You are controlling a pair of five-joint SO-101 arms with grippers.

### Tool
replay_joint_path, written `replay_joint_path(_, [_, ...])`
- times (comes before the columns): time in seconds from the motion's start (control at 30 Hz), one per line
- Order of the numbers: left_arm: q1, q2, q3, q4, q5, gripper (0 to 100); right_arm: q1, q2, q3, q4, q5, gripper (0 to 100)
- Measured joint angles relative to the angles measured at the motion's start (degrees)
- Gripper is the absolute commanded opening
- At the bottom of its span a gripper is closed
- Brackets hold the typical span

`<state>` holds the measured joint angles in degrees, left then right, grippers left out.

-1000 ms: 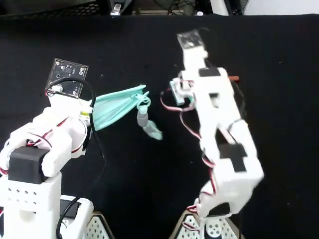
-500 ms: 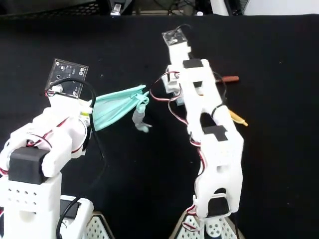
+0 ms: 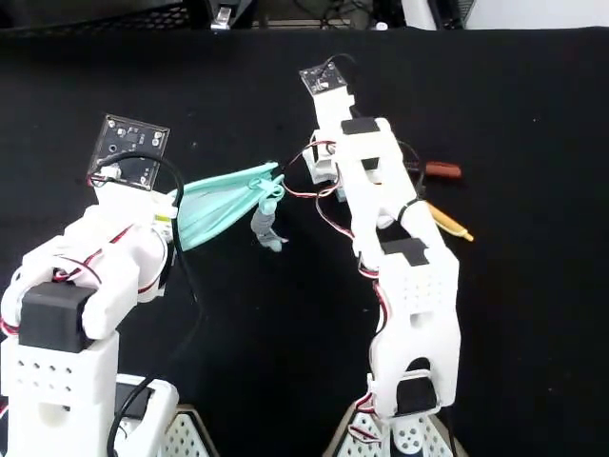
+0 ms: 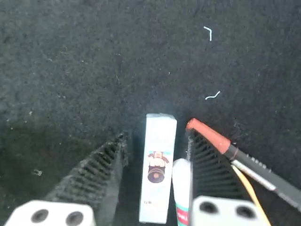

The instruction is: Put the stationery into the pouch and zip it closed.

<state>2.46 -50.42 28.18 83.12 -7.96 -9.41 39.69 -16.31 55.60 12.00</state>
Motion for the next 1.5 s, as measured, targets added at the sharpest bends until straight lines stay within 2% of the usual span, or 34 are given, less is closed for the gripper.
replay_joint_path(0.4, [0.18,0.00,1.49,-2.20,0.00,3,-0.18,0.18,1.49,-0.44,1.85,18.5])
replay_joint_path(0.73, [0.18,0.00,1.76,-2.02,0.00,3,-0.18,-6.77,14.51,-12.13,2.20,18.5])
replay_joint_path(1.0, [0.18,-3.78,3.25,-1.49,0.00,3,-1.05,-6.42,15.38,-15.91,3.60,18.2])
replay_joint_path(1.07, [0.18,-5.10,3.96,-1.32,0.00,3,-1.05,-6.24,15.30,-15.91,3.60,14.7])
replay_joint_path(1.2, [0.18,-7.82,5.80,-1.14,0.00,3,-1.05,-6.24,15.21,-15.91,3.78,0.8])
replay_joint_path(1.37, [0.18,-8.53,6.24,-1.14,0.00,3,-0.88,-6.24,15.21,-15.91,3.78,1.2])
replay_joint_path(1.5, [0.18,-8.53,6.24,-1.14,0.00,3,0.97,-9.14,16.26,-14.07,0.79,1.2])
